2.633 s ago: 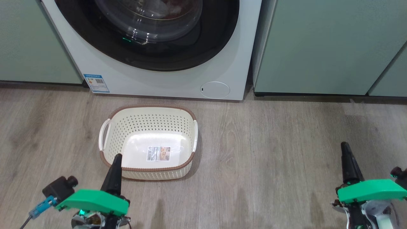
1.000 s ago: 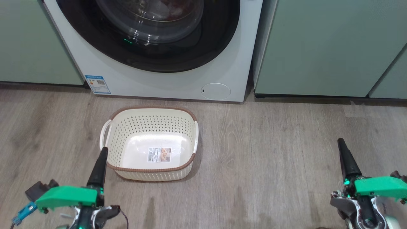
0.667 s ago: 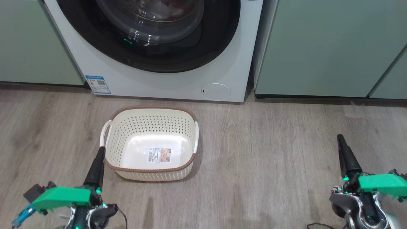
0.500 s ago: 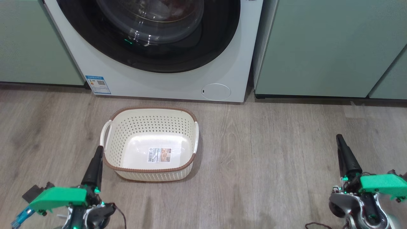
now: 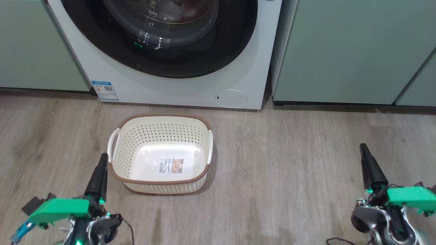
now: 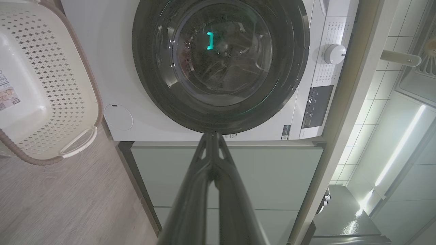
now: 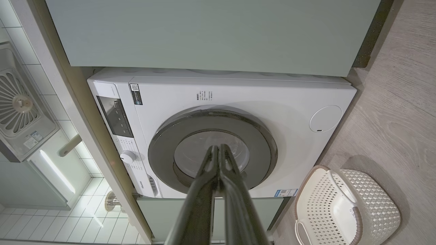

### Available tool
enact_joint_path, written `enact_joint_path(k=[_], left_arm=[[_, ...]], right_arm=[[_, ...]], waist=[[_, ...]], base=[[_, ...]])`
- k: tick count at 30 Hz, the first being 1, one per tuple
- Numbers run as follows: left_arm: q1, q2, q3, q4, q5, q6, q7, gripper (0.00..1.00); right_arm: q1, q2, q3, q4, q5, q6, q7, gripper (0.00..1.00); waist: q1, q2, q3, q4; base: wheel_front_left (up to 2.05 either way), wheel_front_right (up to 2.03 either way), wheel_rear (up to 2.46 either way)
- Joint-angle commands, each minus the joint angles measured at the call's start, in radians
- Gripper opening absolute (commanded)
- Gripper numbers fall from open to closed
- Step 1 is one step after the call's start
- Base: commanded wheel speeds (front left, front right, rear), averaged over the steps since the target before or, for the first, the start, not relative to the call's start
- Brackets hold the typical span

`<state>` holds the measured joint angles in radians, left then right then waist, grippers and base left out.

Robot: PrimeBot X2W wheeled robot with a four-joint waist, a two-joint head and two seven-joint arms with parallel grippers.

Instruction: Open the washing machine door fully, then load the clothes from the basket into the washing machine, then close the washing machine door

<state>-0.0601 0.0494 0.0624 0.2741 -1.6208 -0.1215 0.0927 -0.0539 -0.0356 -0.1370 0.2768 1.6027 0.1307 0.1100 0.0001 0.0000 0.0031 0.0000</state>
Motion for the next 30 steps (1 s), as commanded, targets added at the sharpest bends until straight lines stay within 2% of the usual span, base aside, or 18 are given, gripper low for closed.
enact_joint_path(k=[1, 30], left_arm=[[-0.046, 0.014, 0.033, -0.03, -0.003, -0.009, 0.006, 0.0], [-0.047, 0.01, 0.04, -0.029, 0.002, -0.009, 0.011, 0.0]], right_arm=[[-0.054, -0.015, 0.023, -0.032, 0.006, 0.0, 0.003, 0.0], [-0.054, -0.015, 0.023, -0.032, 0.006, 0.0, 0.003, 0.0]], waist=[[-0.0001, 0.0, 0.0, 0.0], [-0.0001, 0.0, 0.0, 0.0]], base=[[0.0, 0.0, 0.0], [0.0, 0.0, 0.0]])
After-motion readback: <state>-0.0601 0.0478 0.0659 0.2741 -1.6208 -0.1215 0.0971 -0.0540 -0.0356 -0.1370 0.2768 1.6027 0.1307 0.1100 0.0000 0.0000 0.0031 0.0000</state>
